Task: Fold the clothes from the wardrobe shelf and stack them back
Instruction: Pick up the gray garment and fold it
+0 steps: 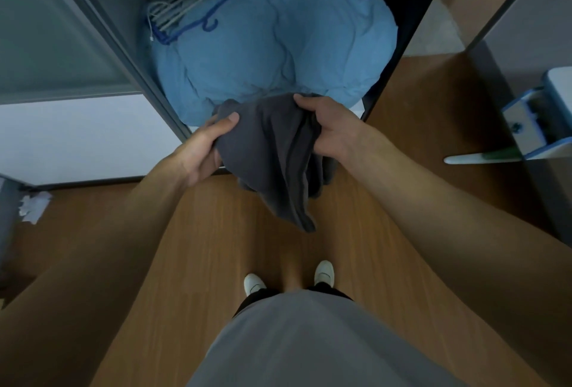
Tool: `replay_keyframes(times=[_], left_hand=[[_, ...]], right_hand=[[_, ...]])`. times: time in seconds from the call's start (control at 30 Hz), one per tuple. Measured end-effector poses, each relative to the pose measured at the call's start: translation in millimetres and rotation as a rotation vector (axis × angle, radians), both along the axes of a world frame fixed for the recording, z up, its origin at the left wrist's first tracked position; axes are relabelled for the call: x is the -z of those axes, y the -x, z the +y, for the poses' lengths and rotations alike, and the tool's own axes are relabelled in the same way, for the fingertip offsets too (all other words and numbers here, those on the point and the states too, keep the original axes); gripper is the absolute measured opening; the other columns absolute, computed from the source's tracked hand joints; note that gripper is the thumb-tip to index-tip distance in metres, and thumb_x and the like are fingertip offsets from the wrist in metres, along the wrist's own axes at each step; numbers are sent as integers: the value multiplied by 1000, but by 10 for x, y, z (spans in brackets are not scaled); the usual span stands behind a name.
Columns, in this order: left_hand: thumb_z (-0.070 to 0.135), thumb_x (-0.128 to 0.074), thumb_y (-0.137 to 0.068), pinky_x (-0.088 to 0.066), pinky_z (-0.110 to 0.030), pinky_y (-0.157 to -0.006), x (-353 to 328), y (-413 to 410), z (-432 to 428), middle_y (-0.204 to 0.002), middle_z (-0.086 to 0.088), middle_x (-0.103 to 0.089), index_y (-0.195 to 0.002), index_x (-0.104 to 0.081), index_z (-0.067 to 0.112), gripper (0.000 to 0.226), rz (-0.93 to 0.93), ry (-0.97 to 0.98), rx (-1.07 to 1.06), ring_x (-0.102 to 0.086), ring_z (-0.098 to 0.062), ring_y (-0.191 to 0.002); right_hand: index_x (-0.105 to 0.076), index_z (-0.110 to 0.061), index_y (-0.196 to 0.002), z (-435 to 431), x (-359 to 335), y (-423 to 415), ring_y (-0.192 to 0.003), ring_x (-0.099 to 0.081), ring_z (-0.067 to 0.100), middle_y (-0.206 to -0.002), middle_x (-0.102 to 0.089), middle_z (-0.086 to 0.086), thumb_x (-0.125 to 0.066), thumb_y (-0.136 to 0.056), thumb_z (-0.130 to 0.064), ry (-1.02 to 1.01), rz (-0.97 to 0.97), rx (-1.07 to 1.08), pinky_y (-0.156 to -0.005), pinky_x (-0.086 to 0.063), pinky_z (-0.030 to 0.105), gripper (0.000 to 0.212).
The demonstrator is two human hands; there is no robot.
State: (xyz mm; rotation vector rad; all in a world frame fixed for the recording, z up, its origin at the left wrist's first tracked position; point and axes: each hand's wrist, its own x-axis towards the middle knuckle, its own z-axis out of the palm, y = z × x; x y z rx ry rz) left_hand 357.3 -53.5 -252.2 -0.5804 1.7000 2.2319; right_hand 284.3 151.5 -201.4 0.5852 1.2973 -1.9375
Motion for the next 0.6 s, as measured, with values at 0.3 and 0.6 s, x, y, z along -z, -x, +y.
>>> replay_keyframes(times=[0.3, 0.6], left_hand=[[22, -71, -91, -59, -24, -68, -97, 217, 290, -113, -7, -75, -129, -60, 8, 41, -34, 15, -289, -73, -17, -99], [49, -80, -78, -50, -23, -83, -41, 370, 202, -126, 9, -57, -147, -33, 17, 90, -56, 498, -227, -60, -11, -108]], right_hand=[[-76, -4, -81, 330, 47, 79, -66, -74, 25, -79, -75, 12, -66, -88, -13, -52, 54, -127, -61, -61, 37, 15], [-49, -6, -142, 330, 313, -45, -84, -74, 24, -94, -73, 9, -64, -93, -2, -136, 160, 10, -69, -61, 37, 52]])
